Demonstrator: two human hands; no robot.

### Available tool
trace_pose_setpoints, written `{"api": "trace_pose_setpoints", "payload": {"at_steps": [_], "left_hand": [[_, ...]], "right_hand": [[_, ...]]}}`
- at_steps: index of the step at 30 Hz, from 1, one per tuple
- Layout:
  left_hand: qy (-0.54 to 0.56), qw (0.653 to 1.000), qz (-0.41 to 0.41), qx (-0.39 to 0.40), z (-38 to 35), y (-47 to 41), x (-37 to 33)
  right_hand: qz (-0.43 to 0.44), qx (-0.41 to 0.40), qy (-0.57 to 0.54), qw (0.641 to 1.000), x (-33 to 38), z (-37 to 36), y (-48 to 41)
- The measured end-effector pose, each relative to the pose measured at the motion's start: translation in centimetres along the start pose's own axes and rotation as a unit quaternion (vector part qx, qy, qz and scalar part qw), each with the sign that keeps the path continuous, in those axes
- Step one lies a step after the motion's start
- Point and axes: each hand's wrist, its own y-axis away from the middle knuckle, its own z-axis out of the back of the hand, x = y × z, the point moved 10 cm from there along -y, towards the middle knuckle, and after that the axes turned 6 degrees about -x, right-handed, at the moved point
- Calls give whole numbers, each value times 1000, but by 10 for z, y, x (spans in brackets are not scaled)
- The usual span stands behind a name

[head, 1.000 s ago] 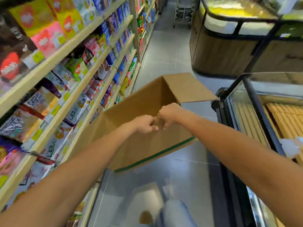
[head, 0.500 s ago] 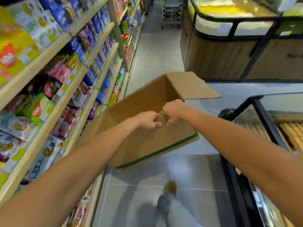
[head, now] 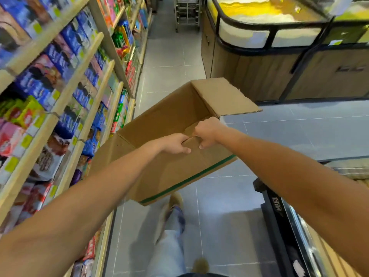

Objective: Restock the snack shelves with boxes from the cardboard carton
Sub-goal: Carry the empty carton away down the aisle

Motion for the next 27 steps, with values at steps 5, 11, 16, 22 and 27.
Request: {"api": "trace_pose_setpoints", "payload": {"at_steps": [5, 11, 16, 22, 27], "left_hand": [[-46, 998, 3, 37, 44, -95, 34], [-124, 991, -34, 37, 97, -207, 26], [-198, 967, -125, 95, 97, -281, -19], [-270, 924, -212, 169, 50, -365, -87], [-322, 883, -276, 200, -1, -426, -150]], "right_hand": [[-49, -5, -12, 999, -91, -7, -68], [-145, 12, -77, 986, -189, -25, -110], [-258, 23, -158, 953, -258, -64, -89], [-362, 47, -217, 905, -325, -130, -39], [-419, 73, -242, 872, -380, -188, 13]]}}
